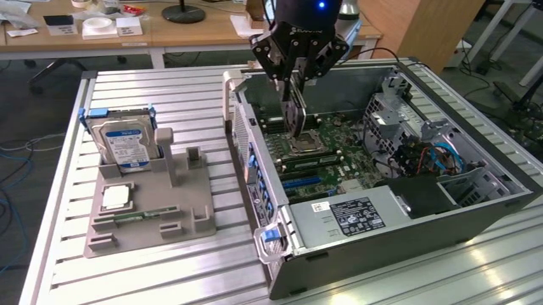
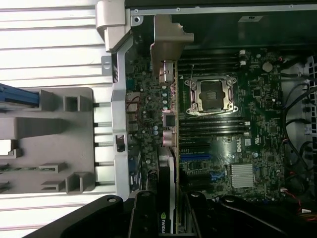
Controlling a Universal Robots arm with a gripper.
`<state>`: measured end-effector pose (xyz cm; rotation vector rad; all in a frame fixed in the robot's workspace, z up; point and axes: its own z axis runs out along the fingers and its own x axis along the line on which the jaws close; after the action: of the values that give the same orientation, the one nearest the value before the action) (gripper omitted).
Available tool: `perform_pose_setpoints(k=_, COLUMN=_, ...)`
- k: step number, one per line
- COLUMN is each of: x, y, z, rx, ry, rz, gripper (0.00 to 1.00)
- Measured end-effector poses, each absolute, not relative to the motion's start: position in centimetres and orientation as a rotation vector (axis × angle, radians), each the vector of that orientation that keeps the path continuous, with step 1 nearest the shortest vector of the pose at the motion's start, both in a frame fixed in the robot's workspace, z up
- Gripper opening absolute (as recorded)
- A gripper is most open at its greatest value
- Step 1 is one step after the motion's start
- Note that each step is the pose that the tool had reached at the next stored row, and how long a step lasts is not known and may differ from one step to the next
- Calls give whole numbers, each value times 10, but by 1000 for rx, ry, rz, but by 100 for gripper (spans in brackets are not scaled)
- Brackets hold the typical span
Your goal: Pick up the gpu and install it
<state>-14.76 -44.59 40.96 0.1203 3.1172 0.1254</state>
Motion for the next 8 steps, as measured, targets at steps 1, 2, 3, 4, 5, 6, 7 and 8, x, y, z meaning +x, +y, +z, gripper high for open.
perform_pose_setpoints(k=1, x=-146, y=-446, z=410, rx=120, ry=3117, rz=125, gripper=27)
perform_pose_setpoints(k=2, x=-143, y=-446, z=410, rx=120, ry=3117, rz=125, gripper=27)
perform_pose_setpoints(k=3, x=-141, y=-446, z=410, rx=120, ry=3117, rz=125, gripper=27)
perform_pose_setpoints(k=4, x=-139, y=-446, z=410, rx=120, ry=3117, rz=125, gripper=27)
perform_pose_setpoints(k=5, x=-137, y=-446, z=410, rx=120, ry=3117, rz=125, gripper=27)
perform_pose_setpoints(k=6, x=-135, y=-446, z=410, rx=120, ry=3117, rz=125, gripper=27)
perform_pose_setpoints(k=7, x=-132, y=-446, z=410, rx=120, ry=3117, rz=125, gripper=27)
perform_pose_setpoints(k=8, x=-130, y=-446, z=410, rx=120, ry=3117, rz=125, gripper=27)
